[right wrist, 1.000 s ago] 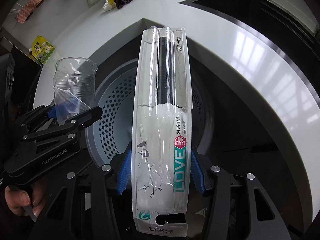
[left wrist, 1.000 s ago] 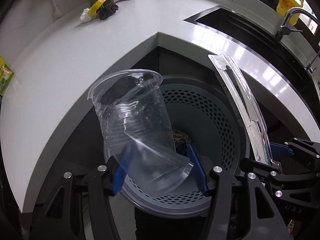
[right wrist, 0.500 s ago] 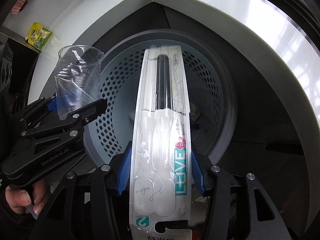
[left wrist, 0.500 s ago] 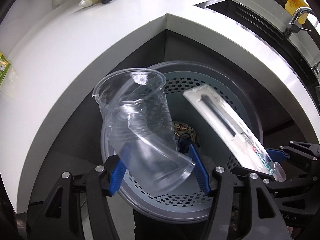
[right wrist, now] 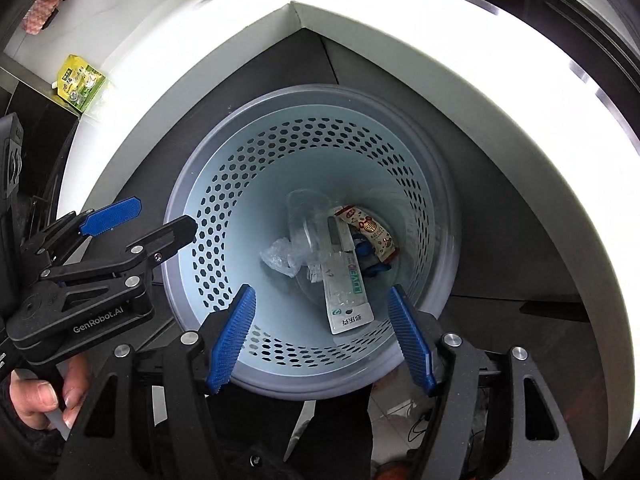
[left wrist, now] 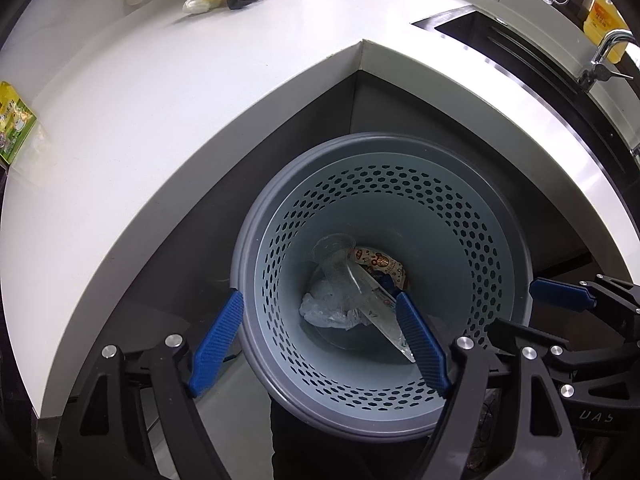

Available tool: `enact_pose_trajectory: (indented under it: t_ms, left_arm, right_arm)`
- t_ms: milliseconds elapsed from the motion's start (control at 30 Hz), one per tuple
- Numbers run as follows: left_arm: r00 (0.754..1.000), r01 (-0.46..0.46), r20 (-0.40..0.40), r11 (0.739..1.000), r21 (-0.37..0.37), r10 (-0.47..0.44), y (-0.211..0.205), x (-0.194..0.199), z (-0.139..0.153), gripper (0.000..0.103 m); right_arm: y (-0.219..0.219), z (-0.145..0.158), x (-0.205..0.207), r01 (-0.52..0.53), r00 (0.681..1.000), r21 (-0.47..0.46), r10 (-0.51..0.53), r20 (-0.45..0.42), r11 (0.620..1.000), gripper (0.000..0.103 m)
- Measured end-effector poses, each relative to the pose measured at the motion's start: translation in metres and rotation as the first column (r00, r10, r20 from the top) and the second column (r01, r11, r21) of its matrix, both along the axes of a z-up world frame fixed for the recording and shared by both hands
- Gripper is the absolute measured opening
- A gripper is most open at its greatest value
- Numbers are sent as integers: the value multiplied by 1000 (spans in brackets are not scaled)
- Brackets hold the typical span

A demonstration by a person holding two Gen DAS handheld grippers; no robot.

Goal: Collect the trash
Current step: 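Move both tools toward the yellow-rimmed container and black cloth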

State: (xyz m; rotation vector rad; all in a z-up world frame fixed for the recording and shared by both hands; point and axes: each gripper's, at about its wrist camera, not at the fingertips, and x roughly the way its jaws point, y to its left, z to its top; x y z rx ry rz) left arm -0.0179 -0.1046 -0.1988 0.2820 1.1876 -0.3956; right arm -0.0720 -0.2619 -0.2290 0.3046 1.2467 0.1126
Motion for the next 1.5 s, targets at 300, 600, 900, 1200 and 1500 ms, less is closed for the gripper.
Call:
enact_pose_trajectory:
  t_ms: [300,600,900,1200,1500]
  left_arm:
    - [1000,-6,31,1000,-4,6,3,4,24,78]
    - [995,-27,97,1000,-10,28,5,8,64,79]
    - [979,-70,190,997,-25,73,20,19,104,87]
    - [950,-138,275,989,-57,148,54,55,140,94]
    - [932,-134,327,987,-87,155,74,117,161,95]
  right_arm:
    - [-7,16,1,11,999,-11,-11,47,1000,66]
    - [-14,51,3,19,991,-24,-15,135,1000,66]
    - [-12,93,12,23,971,-35,-14,238,999,66]
    - [-2,120,36,44,950,-37,-30,309,998,67]
    - [11,145,85,120,920,-44,-94,379,992,68]
